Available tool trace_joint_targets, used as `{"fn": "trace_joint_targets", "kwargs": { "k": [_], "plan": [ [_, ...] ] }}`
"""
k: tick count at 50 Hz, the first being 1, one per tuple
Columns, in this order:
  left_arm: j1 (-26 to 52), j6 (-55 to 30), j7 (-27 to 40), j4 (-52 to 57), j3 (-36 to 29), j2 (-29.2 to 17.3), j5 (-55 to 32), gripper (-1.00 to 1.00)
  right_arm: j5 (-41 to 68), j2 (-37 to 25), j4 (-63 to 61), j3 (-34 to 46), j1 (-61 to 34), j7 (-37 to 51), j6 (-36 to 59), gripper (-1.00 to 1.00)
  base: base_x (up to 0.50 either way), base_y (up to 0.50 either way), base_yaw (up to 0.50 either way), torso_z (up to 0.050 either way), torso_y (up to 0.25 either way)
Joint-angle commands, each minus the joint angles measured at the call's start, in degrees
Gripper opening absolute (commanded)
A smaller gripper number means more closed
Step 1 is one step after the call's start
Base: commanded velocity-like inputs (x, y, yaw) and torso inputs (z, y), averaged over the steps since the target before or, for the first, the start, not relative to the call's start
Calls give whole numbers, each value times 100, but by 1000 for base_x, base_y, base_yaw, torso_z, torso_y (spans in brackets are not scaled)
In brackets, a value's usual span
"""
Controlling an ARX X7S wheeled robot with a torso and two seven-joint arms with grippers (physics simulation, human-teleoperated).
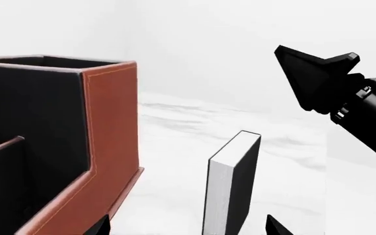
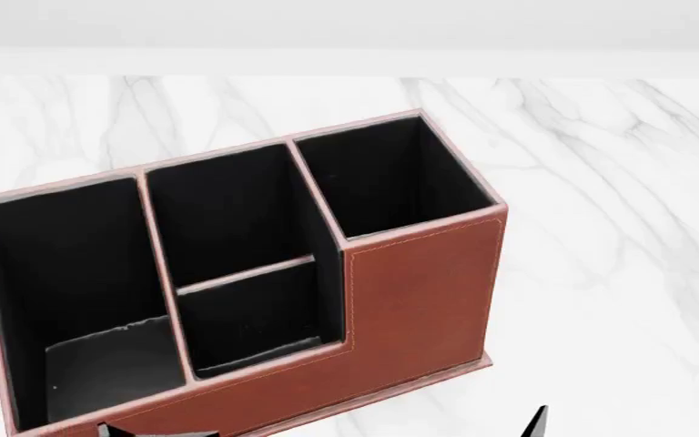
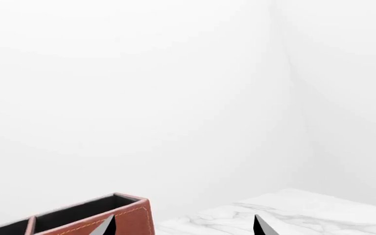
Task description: Pick up the book and place it in the back compartment of the caddy.
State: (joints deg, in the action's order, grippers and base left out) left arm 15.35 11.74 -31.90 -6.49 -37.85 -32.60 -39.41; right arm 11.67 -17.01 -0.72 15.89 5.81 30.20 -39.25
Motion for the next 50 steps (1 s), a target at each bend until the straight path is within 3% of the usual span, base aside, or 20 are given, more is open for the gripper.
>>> {"fn": "trace_joint_targets", "kwargs": {
  "k": [1,50],
  "plan": [
    [262,-110,-59,-343,-113,252,131,100,14,-12,2,12,-7,7,2,100,0,0,0,0,0],
    [1024,-427,-177,-1234,-584,1104,595,100,-4,-42,11,79,-27,41,6,100,0,0,0,0,0]
  ]
}}
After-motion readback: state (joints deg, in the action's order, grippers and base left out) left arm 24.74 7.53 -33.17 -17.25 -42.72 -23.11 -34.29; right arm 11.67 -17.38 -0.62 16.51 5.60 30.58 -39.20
